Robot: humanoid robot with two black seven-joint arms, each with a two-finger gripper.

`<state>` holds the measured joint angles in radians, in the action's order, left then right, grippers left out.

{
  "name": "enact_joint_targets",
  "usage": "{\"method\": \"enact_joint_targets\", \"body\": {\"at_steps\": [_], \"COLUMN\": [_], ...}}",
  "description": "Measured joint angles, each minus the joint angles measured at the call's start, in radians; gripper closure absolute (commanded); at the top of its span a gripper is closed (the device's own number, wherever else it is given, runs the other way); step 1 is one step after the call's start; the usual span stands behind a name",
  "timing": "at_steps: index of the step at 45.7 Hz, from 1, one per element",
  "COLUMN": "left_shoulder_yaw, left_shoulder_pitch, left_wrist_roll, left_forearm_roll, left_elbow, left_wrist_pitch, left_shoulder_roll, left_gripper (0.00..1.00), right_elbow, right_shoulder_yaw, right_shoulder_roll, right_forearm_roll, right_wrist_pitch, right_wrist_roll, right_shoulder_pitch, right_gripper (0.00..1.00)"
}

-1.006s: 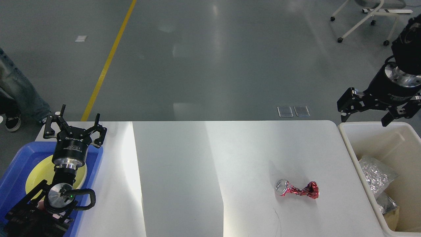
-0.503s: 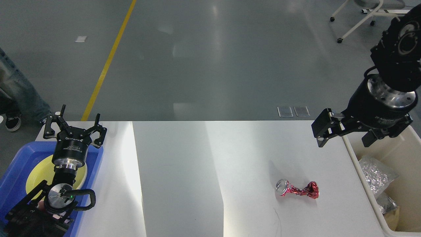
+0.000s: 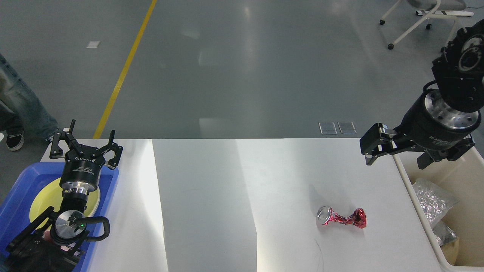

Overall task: Tidy desktop
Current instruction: 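Raise the right gripper from the bin and lower it to the red can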

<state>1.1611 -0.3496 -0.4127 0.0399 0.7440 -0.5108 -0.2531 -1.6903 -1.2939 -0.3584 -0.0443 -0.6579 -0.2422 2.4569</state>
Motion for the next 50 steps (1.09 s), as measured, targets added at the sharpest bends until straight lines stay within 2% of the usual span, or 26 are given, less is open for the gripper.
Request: {"method": "enact_joint_targets", "body": {"at_steps": [4, 14, 17, 24, 29, 35, 50], "left_shoulder_yaw": [0.0, 0.0, 0.0, 0.0, 0.0, 0.0, 0.0], "left_shoulder_pitch": [0.0, 0.0, 0.0, 0.0, 0.0, 0.0, 0.0], "left_wrist_roll": [0.0, 0.0, 0.0, 0.0, 0.0, 0.0, 0.0], "left_forearm_roll": [0.0, 0.0, 0.0, 0.0, 0.0, 0.0, 0.0], "left_elbow": [0.0, 0.0, 0.0, 0.0, 0.0, 0.0, 0.0], "left_wrist_pitch": [0.0, 0.0, 0.0, 0.0, 0.0, 0.0, 0.0], "left_shoulder_roll": [0.0, 0.0, 0.0, 0.0, 0.0, 0.0, 0.0], "left_gripper": [0.03, 0.03, 0.03, 0.03, 0.03, 0.03, 0.03], "right_elbow": [0.043, 0.149, 0.152, 0.144, 0.148, 0.177, 0.423], "right_shoulder_yaw": [-0.017, -0.12, -0.125, -0.119, -0.116, -0.101, 0.035], "right_shoulder_roll": [-0.002, 0.0, 0.0, 0.006, 0.008, 0.009, 0.009], "right_forearm_roll": [-0.077, -0.502, -0.593, -0.81, -0.958, -1.054, -1.18], "right_wrist_pitch": [0.002, 0.02, 0.075, 0.309, 0.391, 0.411, 0.413], "right_wrist_roll": [0.001, 0.002, 0.003, 0.007, 0.008, 0.007, 0.004], "right_shoulder_pitch": [-0.054, -0.182, -0.213, -0.324, -0.391, -0.49, -0.846], "right_gripper": [0.0, 0.0, 0.0, 0.0, 0.0, 0.0, 0.0]}}
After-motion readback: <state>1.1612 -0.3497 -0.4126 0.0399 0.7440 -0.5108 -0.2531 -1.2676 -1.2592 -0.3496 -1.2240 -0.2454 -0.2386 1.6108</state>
